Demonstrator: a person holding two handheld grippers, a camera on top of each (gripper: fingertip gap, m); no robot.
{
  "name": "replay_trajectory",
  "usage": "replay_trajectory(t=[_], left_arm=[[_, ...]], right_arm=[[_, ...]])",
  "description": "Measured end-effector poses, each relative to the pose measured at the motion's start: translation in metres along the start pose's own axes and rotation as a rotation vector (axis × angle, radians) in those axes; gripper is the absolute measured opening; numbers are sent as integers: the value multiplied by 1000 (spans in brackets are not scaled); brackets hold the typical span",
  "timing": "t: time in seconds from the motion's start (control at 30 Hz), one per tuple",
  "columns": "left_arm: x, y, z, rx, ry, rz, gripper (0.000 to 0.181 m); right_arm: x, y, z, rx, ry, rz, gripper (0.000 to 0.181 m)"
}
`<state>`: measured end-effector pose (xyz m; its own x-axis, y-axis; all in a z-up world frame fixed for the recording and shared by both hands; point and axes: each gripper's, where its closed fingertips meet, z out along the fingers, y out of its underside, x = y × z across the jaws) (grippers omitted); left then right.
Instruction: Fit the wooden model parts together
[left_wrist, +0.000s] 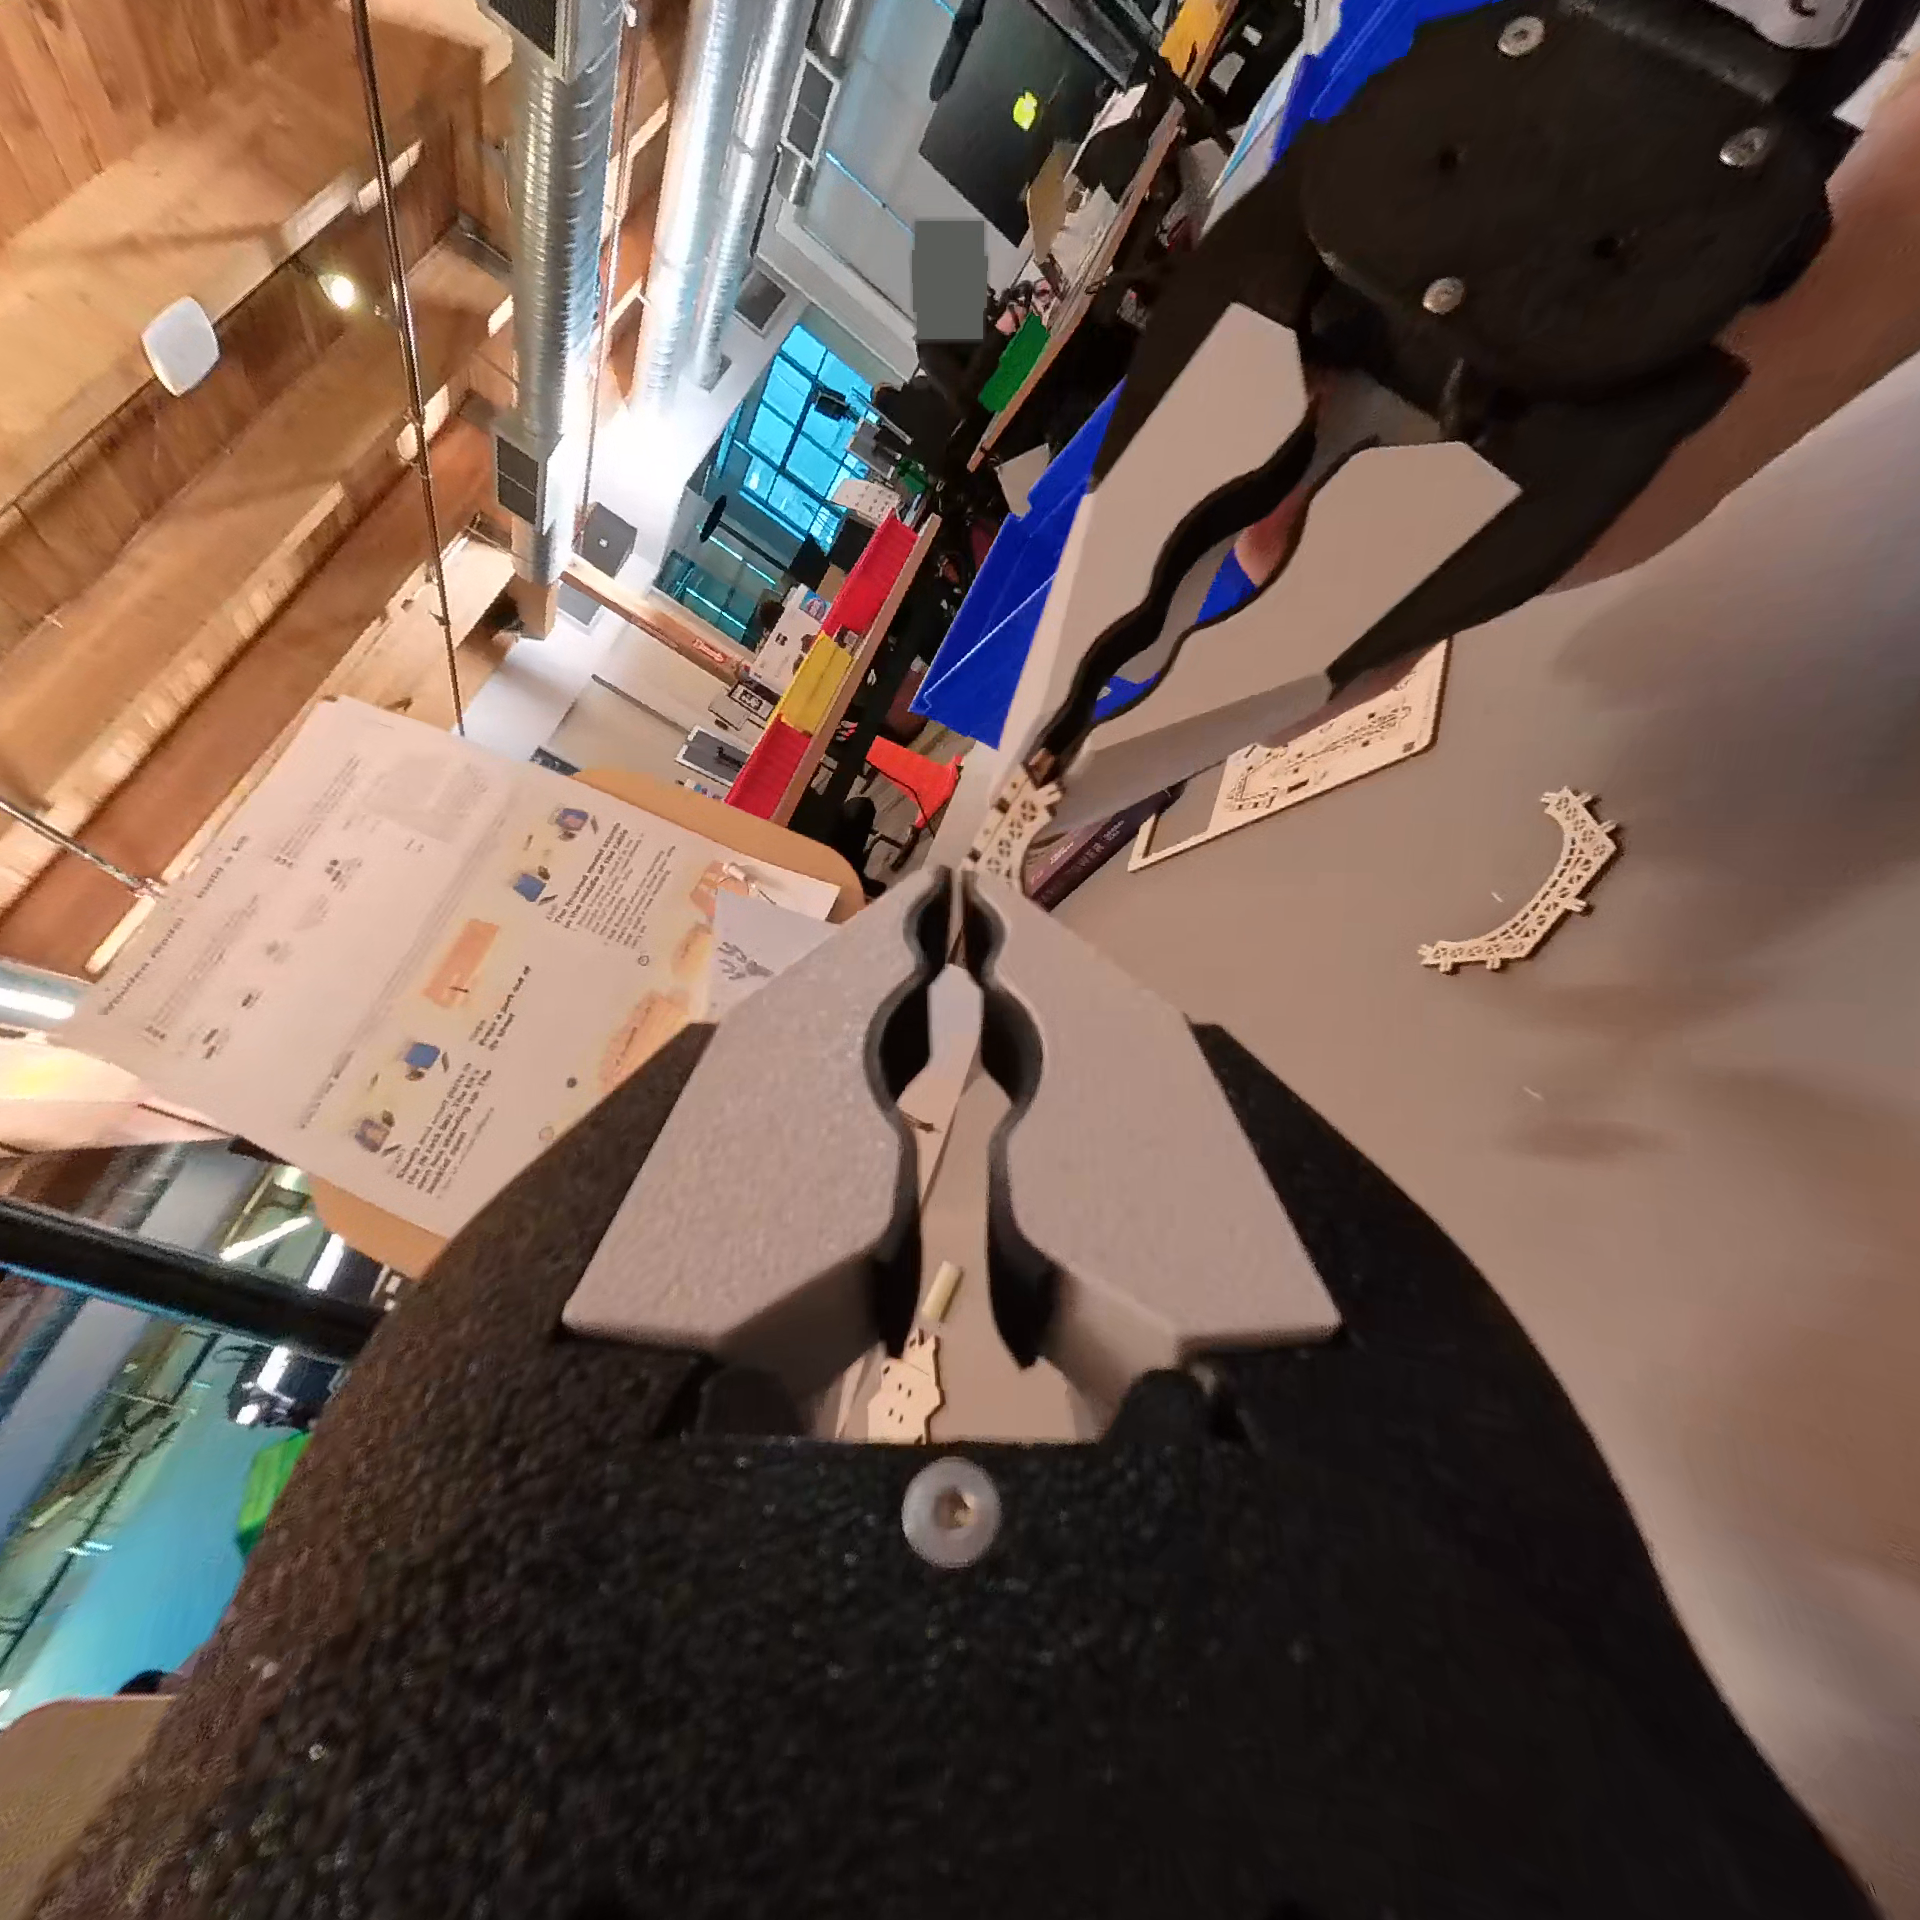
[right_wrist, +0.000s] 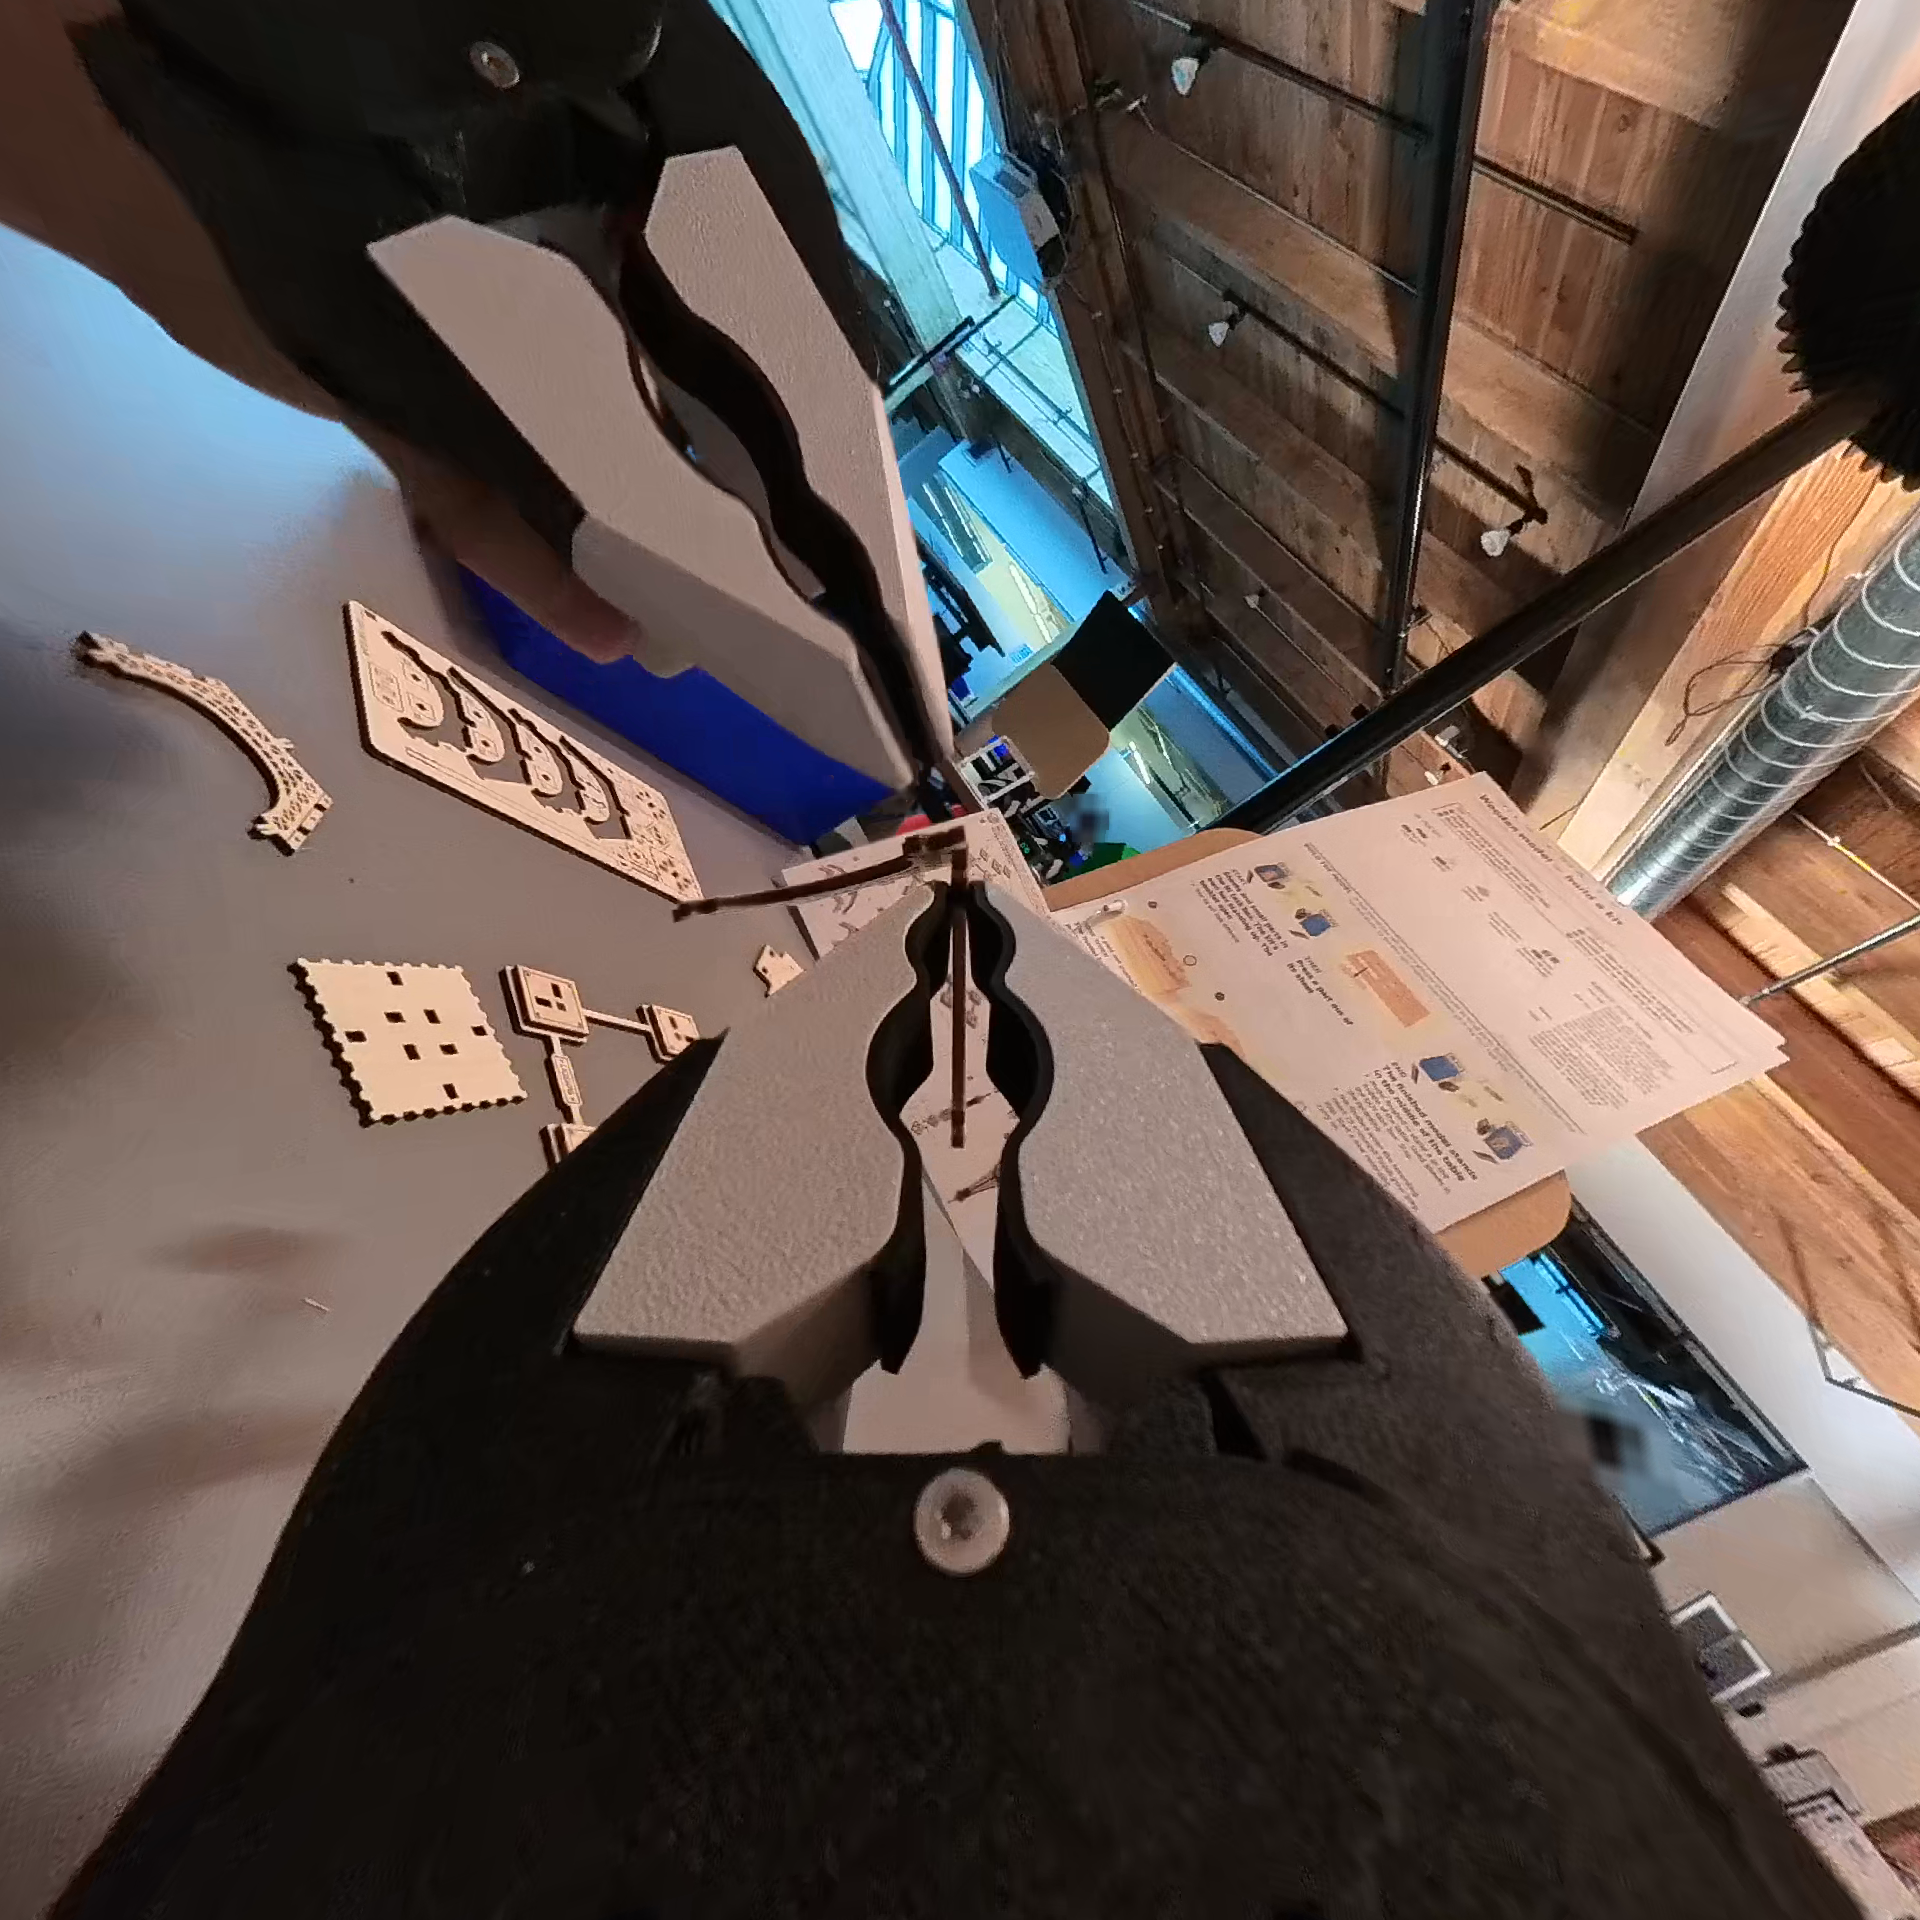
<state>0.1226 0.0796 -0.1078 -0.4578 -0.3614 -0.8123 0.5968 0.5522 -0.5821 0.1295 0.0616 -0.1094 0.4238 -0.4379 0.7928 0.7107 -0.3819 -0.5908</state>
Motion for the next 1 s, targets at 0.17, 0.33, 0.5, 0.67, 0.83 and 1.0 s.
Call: replay_trajectory(t=[0.17,0.33,0.5,0.67,0.83,1.0], left_arm=[[5,-4,-1,2,56,-23,0],[11,-1,0,-30,88,-1,0],[13,0,0,-40,93,17,0],[19,3,0,-62,127,16,0],[26,10,-2,-115,189,27,0],[27,11,-2,-111,213,-26,0]], right_arm=[[-7,-5,0,20,-33,-30,1],[-12,-7,0,35,-67,-28,0],[-13,-7,0,45,-81,-11,0],[-18,-5,-2,53,-118,3,0],[-28,-1,-2,37,-166,-44,0],[-30,2,-1,28,-161,-91,0]])
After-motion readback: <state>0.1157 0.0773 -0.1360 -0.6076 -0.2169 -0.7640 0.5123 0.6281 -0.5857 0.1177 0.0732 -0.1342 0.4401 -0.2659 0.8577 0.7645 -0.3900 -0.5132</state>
